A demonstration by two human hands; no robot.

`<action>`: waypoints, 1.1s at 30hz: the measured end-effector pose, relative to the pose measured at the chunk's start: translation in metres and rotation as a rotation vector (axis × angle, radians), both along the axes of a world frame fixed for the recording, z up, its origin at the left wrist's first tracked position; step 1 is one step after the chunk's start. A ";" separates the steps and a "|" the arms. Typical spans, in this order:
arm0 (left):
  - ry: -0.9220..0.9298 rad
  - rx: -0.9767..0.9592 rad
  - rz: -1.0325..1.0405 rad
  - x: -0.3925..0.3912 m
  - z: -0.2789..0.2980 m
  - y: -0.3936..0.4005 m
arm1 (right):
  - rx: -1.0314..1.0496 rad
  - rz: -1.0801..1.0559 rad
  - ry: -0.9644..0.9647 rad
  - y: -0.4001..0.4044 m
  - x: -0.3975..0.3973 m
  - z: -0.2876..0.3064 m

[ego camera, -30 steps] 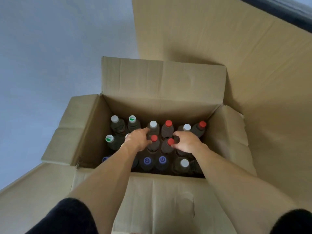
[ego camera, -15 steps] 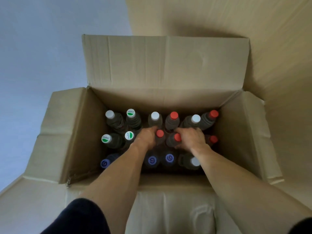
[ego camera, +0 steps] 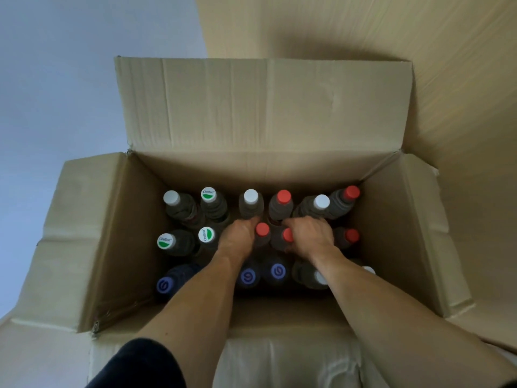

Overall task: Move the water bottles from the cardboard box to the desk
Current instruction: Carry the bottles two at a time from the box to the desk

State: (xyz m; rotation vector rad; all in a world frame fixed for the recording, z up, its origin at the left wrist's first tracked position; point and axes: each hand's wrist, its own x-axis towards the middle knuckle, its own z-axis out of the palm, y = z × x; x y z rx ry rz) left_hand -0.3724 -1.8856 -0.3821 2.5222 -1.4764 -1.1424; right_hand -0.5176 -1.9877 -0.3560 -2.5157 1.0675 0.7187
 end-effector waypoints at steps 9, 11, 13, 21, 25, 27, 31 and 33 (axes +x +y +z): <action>0.094 -0.027 -0.005 0.003 0.021 -0.002 | 0.084 -0.019 -0.058 -0.009 -0.008 0.023; 0.140 -0.033 0.012 0.006 0.034 0.000 | 0.163 -0.087 -0.126 -0.014 -0.015 0.036; 0.152 -0.042 0.011 0.010 0.047 0.001 | 0.240 -0.149 -0.206 -0.019 -0.022 0.049; 0.307 -0.211 0.081 0.034 0.119 0.000 | 0.554 -0.377 -0.536 -0.035 -0.043 0.093; 0.632 -0.294 0.202 0.049 0.159 0.003 | 0.780 -0.544 -0.657 -0.033 -0.050 0.116; 0.722 -0.292 0.252 0.053 0.175 0.004 | 0.856 -0.593 -0.674 -0.033 -0.049 0.129; 0.756 -0.318 0.496 0.056 0.189 0.007 | 0.880 -0.646 -0.739 -0.036 -0.045 0.147; 0.842 -0.367 0.624 0.057 0.189 0.008 | 0.890 -0.671 -0.776 -0.036 -0.041 0.155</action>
